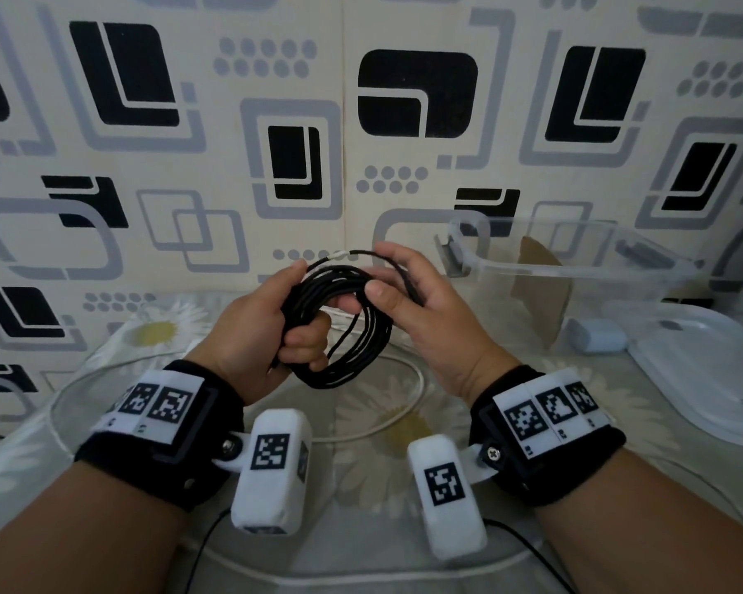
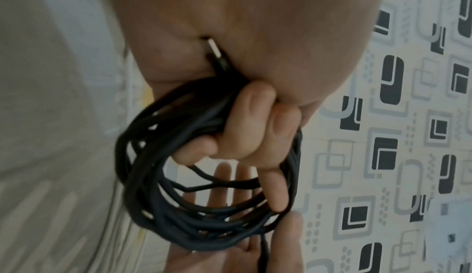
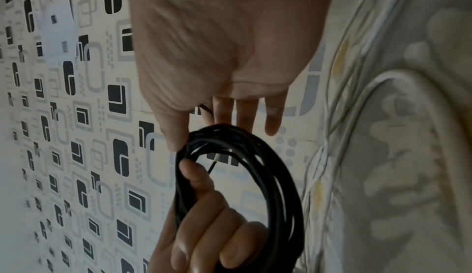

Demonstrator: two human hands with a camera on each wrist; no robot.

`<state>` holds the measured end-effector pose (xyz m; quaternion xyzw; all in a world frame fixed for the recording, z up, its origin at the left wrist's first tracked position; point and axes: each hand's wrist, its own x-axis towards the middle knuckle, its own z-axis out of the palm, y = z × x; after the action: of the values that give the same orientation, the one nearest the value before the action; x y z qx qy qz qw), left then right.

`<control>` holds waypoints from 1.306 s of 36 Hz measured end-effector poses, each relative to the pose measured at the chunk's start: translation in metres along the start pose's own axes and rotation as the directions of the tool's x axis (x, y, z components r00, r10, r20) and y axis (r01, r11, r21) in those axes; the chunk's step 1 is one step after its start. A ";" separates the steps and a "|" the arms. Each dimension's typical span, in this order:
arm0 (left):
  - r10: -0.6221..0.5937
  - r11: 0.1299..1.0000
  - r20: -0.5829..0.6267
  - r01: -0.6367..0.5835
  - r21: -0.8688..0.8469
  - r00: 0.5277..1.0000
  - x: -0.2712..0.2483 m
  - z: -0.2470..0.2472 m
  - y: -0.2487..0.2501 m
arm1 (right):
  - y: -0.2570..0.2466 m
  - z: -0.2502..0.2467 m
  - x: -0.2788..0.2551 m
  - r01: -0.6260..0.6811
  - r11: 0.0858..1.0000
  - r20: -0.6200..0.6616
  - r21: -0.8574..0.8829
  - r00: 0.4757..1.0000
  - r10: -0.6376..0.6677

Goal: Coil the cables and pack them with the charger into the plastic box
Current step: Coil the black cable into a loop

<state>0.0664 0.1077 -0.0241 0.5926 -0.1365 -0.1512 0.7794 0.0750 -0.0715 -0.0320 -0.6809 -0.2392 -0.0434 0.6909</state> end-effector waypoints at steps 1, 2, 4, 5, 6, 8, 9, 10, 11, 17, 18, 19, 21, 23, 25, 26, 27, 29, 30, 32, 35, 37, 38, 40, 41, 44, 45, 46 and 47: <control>0.007 1.000 -0.002 -0.007 -0.021 1.000 0.000 -0.001 0.001 | 0.000 0.000 0.000 -0.017 1.000 0.005 -0.006 1.000 0.017; 0.011 0.999 -0.006 -0.012 -0.036 1.000 0.000 -0.001 0.001 | 0.000 0.001 -0.001 -0.028 1.000 0.012 -0.010 1.000 0.028; 0.018 0.999 -0.015 -0.019 -0.049 1.000 0.000 -0.001 0.001 | 0.000 0.001 -0.002 -0.041 0.999 0.033 -0.014 0.999 0.042; 0.026 0.999 -0.017 -0.027 -0.040 1.000 -0.001 0.000 0.001 | 0.002 0.002 -0.003 -0.044 0.999 0.040 -0.026 0.998 0.045; 0.038 0.999 -0.020 -0.039 -0.014 0.999 -0.002 0.001 0.000 | 0.003 0.003 -0.003 -0.041 0.998 0.041 -0.047 0.998 0.043; 0.069 0.996 -0.024 -0.068 0.061 0.997 -0.003 0.003 -0.001 | 0.005 0.005 -0.003 -0.018 0.996 0.029 -0.089 0.999 0.020; 0.083 0.993 -0.025 -0.080 0.092 0.996 -0.002 0.005 -0.001 | 0.005 0.005 -0.004 -0.008 0.995 0.023 -0.102 1.000 0.010; 0.094 0.990 -0.028 -0.090 0.110 0.995 -0.002 0.006 -0.001 | 0.006 0.005 -0.003 -0.001 0.995 0.016 -0.104 1.000 0.003; 0.102 0.989 -0.030 -0.098 0.112 0.994 -0.002 0.007 -0.001 | 0.006 0.004 -0.003 0.002 0.995 0.011 -0.099 1.000 0.000; 0.109 0.994 -0.116 -0.110 0.000 0.987 0.001 0.004 -0.002 | 0.004 0.005 -0.004 0.006 0.995 0.031 -0.098 1.000 -0.003; 0.121 0.992 -0.134 -0.122 -0.005 0.984 0.001 0.004 -0.002 | 0.003 0.006 -0.004 0.007 0.995 0.030 -0.103 1.000 -0.003; 0.131 0.991 -0.149 -0.133 -0.004 0.980 0.001 0.004 -0.003 | 0.002 0.006 -0.005 0.009 0.994 0.030 -0.106 1.000 -0.006; 0.153 0.988 -0.166 -0.150 0.027 0.974 0.001 0.006 -0.003 | 0.001 0.008 -0.005 0.017 0.993 0.030 -0.113 0.999 -0.014; 0.166 0.985 -0.177 -0.155 0.073 0.970 0.000 0.008 -0.002 | 0.001 0.009 -0.005 0.021 0.992 0.023 -0.123 1.000 -0.018; 0.167 0.983 -0.187 -0.149 0.105 0.968 0.000 0.009 -0.003 | 0.000 0.010 -0.005 0.018 0.992 0.014 -0.126 1.000 -0.016; 0.172 0.981 -0.184 -0.151 0.122 0.968 0.000 0.009 -0.003 | 0.000 0.010 -0.005 0.014 0.992 0.009 -0.123 1.000 -0.013; 0.180 0.977 -0.171 -0.157 0.141 0.969 0.000 0.008 -0.004 | 0.000 0.010 -0.005 0.009 0.993 0.003 -0.119 1.000 -0.009; 0.190 0.970 -0.127 -0.167 0.176 0.973 0.000 0.007 -0.006 | -0.001 0.010 -0.005 0.003 0.994 -0.018 -0.111 1.000 -0.005; 0.186 0.967 -0.107 -0.163 0.196 0.977 0.001 0.007 -0.007 | -0.001 0.010 -0.004 0.001 0.994 -0.030 -0.111 1.000 -0.005; 0.173 0.958 -0.090 -0.146 0.247 0.981 0.003 0.006 -0.008 | 0.000 0.010 -0.004 0.003 0.992 -0.047 -0.122 0.999 -0.009; 0.173 0.954 -0.144 -0.130 0.272 0.974 0.006 0.004 -0.011 | 0.000 0.011 -0.005 0.004 0.990 -0.057 -0.141 0.998 -0.012; 0.174 0.955 -0.187 -0.119 0.270 0.967 0.007 0.004 -0.012 | 0.001 0.010 -0.005 0.004 0.988 -0.073 -0.154 0.997 -0.015; 0.181 0.955 -0.198 -0.123 0.271 0.963 0.007 0.004 -0.013 | 0.001 0.010 -0.005 0.007 0.986 -0.081 -0.164 0.996 -0.021; 0.208 0.950 -0.202 -0.148 0.275 0.957 0.008 0.003 -0.014 | 0.001 0.010 -0.004 0.013 0.983 -0.091 -0.185 0.995 -0.030; 0.225 0.945 -0.200 -0.165 0.281 0.954 0.009 0.002 -0.014 | 0.001 0.010 -0.004 0.011 0.982 -0.093 -0.190 0.995 -0.030; 0.266 0.931 -0.199 -0.199 0.305 0.943 0.010 -0.002 -0.013 | 0.001 0.010 -0.003 -0.005 0.981 -0.091 -0.195 0.996 -0.013; 0.275 0.928 -0.199 -0.206 0.309 0.941 0.010 -0.003 -0.013 | 0.001 0.010 -0.003 -0.012 0.980 -0.092 -0.199 0.996 -0.007; 0.277 0.928 -0.203 -0.206 0.312 0.939 0.010 -0.004 -0.014 | 0.001 0.010 -0.003 -0.019 0.979 -0.095 -0.202 0.995 0.000; 0.274 0.928 -0.209 -0.201 0.313 0.939 0.011 -0.004 -0.015 | 0.001 0.010 -0.003 -0.026 0.979 -0.097 -0.204 0.995 0.006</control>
<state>0.0770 0.1035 -0.0390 0.6923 -0.1294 0.0416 0.7087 0.0704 -0.0629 -0.0346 -0.7473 -0.1944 -0.0950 0.6282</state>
